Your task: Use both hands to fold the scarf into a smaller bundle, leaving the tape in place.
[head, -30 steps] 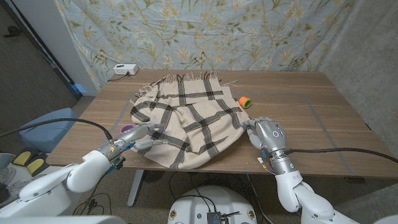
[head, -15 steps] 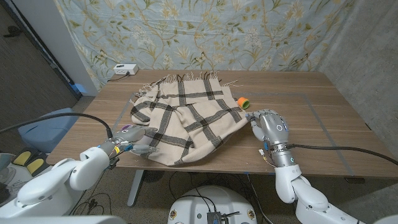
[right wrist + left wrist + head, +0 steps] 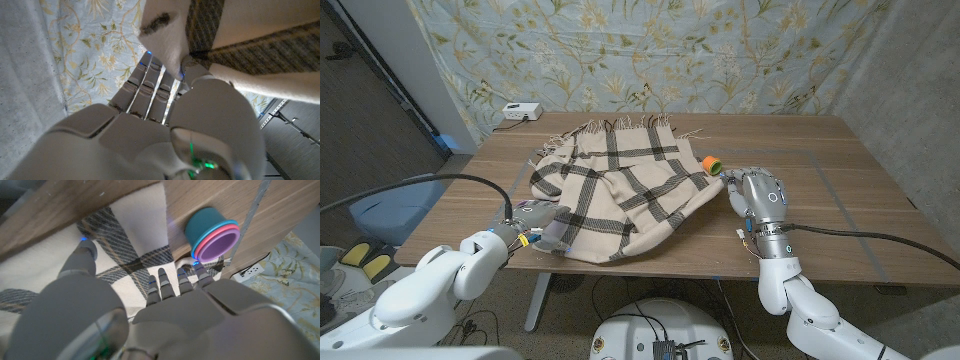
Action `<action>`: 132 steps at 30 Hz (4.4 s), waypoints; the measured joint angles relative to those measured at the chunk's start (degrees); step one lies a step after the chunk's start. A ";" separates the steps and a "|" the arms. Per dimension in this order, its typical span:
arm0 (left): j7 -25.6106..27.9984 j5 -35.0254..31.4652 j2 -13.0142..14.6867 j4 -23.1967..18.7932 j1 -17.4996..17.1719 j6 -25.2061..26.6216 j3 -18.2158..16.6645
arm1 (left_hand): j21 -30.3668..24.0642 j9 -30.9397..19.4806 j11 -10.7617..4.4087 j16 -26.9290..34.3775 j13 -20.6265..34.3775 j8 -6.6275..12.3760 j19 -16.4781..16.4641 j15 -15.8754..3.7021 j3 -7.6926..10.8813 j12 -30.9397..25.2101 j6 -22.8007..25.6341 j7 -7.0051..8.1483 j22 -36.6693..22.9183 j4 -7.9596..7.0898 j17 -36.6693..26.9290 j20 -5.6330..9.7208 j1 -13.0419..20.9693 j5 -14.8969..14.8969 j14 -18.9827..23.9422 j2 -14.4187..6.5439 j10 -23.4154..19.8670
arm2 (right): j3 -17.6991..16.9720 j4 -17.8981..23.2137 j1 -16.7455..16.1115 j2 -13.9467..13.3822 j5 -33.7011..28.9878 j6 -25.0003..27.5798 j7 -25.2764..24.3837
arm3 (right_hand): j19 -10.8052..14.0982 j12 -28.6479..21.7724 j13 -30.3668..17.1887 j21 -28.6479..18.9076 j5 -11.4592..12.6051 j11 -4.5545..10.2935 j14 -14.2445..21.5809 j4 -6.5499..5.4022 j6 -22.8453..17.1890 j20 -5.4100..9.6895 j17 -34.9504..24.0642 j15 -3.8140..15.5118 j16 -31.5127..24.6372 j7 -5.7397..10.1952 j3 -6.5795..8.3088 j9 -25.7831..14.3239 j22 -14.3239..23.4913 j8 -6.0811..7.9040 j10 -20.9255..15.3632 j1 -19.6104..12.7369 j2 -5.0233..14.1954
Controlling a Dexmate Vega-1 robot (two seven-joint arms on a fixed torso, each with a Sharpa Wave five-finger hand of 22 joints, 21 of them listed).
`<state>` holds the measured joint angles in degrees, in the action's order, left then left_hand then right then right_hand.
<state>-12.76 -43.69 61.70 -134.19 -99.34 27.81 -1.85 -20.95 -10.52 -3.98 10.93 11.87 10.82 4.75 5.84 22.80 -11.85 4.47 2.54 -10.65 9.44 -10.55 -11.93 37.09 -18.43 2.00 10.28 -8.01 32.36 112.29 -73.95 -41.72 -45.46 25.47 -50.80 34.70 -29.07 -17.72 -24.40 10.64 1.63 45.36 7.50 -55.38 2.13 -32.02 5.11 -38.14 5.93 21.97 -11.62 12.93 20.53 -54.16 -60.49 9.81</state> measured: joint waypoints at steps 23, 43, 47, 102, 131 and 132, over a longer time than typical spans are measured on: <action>-6.18 4.59 5.53 0.60 6.12 2.38 3.95 | 1.16 0.00 -2.82 0.93 -0.43 1.10 -5.34 -4.87 -1.06 -2.07 2.09 4.55 -0.12 0.07 0.39 0.57 13.74 -0.84 3.47 -9.33 -4.13 | 1.43 -2.83 5.84 3.96 0.34 5.07 1.55 | -0.42 -0.83 -0.79 -0.79 0.00 -0.43 0.51 0.03 -0.50 -0.41 -1.06 0.11 -0.01 -0.51 -0.02 0.05 -0.01 -0.22 -0.18 0.00 0.00; 4.89 -10.76 4.93 8.49 17.27 10.08 23.31 | -2.17 0.42 -6.74 3.49 -0.27 8.26 -19.01 -9.06 1.08 -8.56 37.22 3.59 -0.69 -4.43 0.07 7.33 23.97 6.92 33.13 -20.48 -48.20 | 1.31 -2.47 6.83 3.00 0.70 3.96 -0.20 | -0.94 -1.05 -1.58 -1.29 0.00 -0.42 0.50 0.02 -1.14 -0.50 -1.59 0.10 0.43 -0.50 0.00 0.01 -0.16 -0.40 -0.18 0.01 -0.01; 11.26 -6.16 4.35 10.86 14.67 6.59 21.62 | -2.60 0.41 -4.38 3.49 -0.25 7.99 -19.32 -9.43 1.40 -8.79 42.22 -0.78 -0.96 -6.41 -0.15 7.02 21.72 5.57 34.85 -21.63 -48.68 | 1.08 -2.42 6.83 2.96 0.71 3.84 -0.60 | -0.94 -1.05 -1.58 -1.29 -0.01 -0.42 0.50 -0.11 -1.13 -0.50 -1.58 0.10 0.43 -0.50 0.13 0.01 -0.16 -0.40 -0.18 0.01 -0.01; 4.07 69.61 -12.99 27.24 19.09 -71.38 0.44 | -5.78 -3.05 -5.15 2.38 7.42 10.42 -22.57 -9.93 2.85 -11.89 47.56 -0.82 -1.77 -7.39 -0.63 8.23 22.00 -0.26 39.45 -19.11 -53.32 | -17.87 -3.85 1.16 19.02 5.16 -25.57 -13.12 | -2.36 -2.87 -3.67 -2.17 1.06 -0.20 1.01 -0.49 -1.54 -0.50 -3.44 0.20 1.84 -0.31 0.17 -1.35 -0.43 -0.16 0.03 0.01 -0.01; 38.27 32.91 -29.24 18.33 17.88 -40.35 -10.66 | -6.83 -3.90 -5.14 1.33 9.65 10.42 -22.87 -10.12 3.51 -12.55 47.56 -0.82 -2.01 -7.21 -0.37 8.53 22.67 -0.67 39.89 -18.43 -53.91 | -10.44 -11.45 17.81 17.28 14.42 -25.45 -6.49 | -2.67 -3.58 -4.50 -3.10 1.06 -0.20 1.32 -0.63 -1.84 -0.81 -4.47 0.51 1.98 -0.61 0.33 -1.29 -0.49 0.04 0.03 0.01 -0.02; 39.17 31.26 -29.24 18.33 17.88 -38.75 -10.66 | -6.82 -3.90 -5.14 1.33 9.77 10.42 -22.87 -10.13 3.51 -12.55 47.56 -0.83 -2.01 -7.21 -0.37 8.53 22.67 -0.67 39.89 -18.43 -53.92 | -10.12 -11.87 18.40 17.26 14.42 -25.45 -6.49 | -2.67 -3.58 -4.50 -3.10 1.06 -0.20 1.32 -0.63 -1.84 -0.81 -4.50 0.51 2.15 -0.61 0.33 -1.29 -0.61 0.03 0.03 0.01 -0.02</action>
<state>26.42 -12.44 32.46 -115.86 -81.46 -10.95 -12.51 -27.77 -14.42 -9.12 12.26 21.64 21.24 -18.12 -4.29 26.31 -24.40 52.03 1.72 -12.67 2.23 -10.92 -3.39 59.76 -19.10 41.89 -8.15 -61.93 22.24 100.42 -55.55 -24.45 -31.05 0.02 -57.29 32.03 -32.65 -22.22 -27.49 11.70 1.43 46.68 6.87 -57.22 1.32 -36.52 5.63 -35.99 5.32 22.30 -12.91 12.32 20.56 -54.13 -60.48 9.79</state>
